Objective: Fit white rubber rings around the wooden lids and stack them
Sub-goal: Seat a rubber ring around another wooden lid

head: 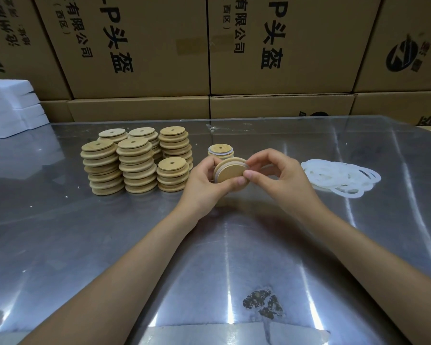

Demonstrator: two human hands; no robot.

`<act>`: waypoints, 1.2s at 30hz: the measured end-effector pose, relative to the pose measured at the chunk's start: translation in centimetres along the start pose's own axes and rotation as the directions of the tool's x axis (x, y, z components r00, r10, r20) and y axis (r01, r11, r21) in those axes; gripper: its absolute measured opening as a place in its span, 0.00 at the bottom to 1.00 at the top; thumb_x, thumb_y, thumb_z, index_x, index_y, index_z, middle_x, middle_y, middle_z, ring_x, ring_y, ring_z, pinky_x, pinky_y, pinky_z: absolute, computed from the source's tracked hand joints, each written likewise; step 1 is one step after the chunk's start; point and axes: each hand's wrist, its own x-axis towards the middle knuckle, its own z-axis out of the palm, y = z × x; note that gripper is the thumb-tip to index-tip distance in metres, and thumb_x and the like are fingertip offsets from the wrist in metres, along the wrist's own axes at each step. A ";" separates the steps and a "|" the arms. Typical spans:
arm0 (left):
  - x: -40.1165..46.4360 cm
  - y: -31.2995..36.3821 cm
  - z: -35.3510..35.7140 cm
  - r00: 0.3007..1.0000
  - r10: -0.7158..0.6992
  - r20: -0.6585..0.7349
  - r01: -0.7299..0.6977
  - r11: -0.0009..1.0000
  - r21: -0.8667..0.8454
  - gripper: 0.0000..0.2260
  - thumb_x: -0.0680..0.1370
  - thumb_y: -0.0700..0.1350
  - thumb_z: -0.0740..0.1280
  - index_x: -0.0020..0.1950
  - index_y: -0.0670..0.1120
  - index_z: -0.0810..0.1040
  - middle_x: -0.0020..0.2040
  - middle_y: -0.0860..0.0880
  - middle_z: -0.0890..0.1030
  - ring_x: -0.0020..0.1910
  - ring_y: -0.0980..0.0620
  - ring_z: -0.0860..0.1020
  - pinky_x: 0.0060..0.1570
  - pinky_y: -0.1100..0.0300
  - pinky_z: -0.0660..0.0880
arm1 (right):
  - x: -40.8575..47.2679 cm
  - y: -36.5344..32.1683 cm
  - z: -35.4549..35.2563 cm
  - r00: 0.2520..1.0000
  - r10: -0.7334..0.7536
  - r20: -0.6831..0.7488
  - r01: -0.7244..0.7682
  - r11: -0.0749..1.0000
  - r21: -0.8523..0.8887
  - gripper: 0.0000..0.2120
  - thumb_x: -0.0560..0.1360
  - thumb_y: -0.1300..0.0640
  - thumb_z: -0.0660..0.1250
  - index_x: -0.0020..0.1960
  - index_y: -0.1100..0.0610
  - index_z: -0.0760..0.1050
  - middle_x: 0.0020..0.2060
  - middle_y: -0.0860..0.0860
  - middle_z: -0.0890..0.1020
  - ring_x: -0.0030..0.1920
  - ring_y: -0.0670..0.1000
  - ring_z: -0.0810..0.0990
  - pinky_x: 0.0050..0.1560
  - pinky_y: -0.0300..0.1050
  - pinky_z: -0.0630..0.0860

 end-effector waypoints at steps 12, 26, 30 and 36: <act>-0.2 0.1 0.3 0.988 -0.103 0.112 0.097 0.994 0.053 0.37 0.62 0.36 0.79 0.68 0.44 0.68 0.62 0.44 0.77 0.61 0.50 0.76 0.62 0.56 0.73 | -0.3 0.5 0.1 0.877 0.475 0.069 -0.463 0.798 0.386 0.01 0.75 0.59 0.69 0.46 0.57 0.78 0.37 0.51 0.83 0.34 0.44 0.81 0.32 0.35 0.76; 0.1 0.5 0.3 0.986 -0.151 -0.069 0.153 0.988 0.019 0.11 0.71 0.42 0.74 0.51 0.48 0.79 0.45 0.52 0.84 0.45 0.58 0.81 0.52 0.59 0.78 | -0.3 0.4 0.8 0.888 0.445 0.113 -0.459 0.846 0.273 0.09 0.77 0.59 0.65 0.56 0.51 0.76 0.49 0.45 0.81 0.46 0.42 0.81 0.44 0.37 0.78; 0.1 0.6 -0.1 0.976 -0.215 -0.027 0.211 0.972 -0.101 0.07 0.75 0.45 0.70 0.51 0.45 0.80 0.48 0.45 0.84 0.50 0.48 0.82 0.54 0.49 0.79 | -0.2 0.6 2.0 0.938 0.304 0.164 -0.338 0.908 0.247 0.18 0.73 0.62 0.71 0.61 0.55 0.74 0.54 0.46 0.80 0.48 0.42 0.81 0.44 0.33 0.77; 0.6 0.9 0.1 0.947 -0.319 -0.021 0.315 0.943 -0.108 0.10 0.79 0.55 0.62 0.54 0.52 0.77 0.45 0.53 0.85 0.45 0.56 0.83 0.39 0.66 0.78 | 1.7 2.3 3.4 0.957 0.286 0.052 -0.291 0.946 0.142 0.19 0.69 0.58 0.75 0.58 0.53 0.75 0.52 0.49 0.83 0.48 0.47 0.83 0.51 0.44 0.79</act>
